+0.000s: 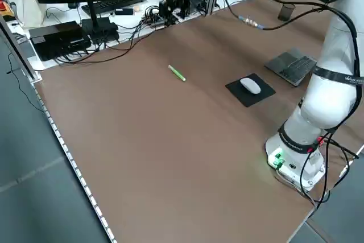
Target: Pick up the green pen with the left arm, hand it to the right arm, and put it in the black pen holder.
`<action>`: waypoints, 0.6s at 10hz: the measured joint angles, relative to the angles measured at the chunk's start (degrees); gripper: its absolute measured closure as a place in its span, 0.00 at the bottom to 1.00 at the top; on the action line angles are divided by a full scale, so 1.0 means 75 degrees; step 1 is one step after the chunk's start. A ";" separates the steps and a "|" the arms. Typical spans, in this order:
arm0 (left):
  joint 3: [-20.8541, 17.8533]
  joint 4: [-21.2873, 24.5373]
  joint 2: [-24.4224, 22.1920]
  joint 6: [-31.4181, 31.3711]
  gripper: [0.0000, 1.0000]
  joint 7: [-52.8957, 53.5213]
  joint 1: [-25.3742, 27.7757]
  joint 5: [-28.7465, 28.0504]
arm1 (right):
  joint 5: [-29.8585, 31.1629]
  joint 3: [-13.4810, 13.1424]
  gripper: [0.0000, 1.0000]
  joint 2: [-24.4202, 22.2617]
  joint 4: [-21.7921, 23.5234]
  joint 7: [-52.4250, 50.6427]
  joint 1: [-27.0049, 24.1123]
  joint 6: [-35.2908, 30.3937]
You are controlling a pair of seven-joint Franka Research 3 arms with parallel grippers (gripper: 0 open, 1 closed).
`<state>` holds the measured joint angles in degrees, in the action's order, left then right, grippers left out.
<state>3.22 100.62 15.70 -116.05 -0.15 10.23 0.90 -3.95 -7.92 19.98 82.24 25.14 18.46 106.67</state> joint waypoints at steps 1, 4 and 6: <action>-0.0001 0.0632 0.0138 -0.0880 0.01 0.0000 0.0056 0.0000 | -0.0529 0.0007 0.00 0.0286 -0.0001 0.0775 0.0392 0.0553; 0.0020 0.1874 0.0975 -0.3213 0.00 -0.0078 0.0077 0.0000 | -0.1280 0.0014 0.00 0.0791 -0.0020 0.2942 0.1273 0.1577; 0.0094 0.1888 0.1512 -0.3660 0.01 -0.0533 -0.0112 0.0000 | -0.1963 0.0011 0.00 0.0813 -0.0063 0.3745 0.1579 0.1648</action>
<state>3.92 114.78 27.04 -143.51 -4.15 9.40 0.90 -18.68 -7.84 26.07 81.76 53.23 30.30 119.03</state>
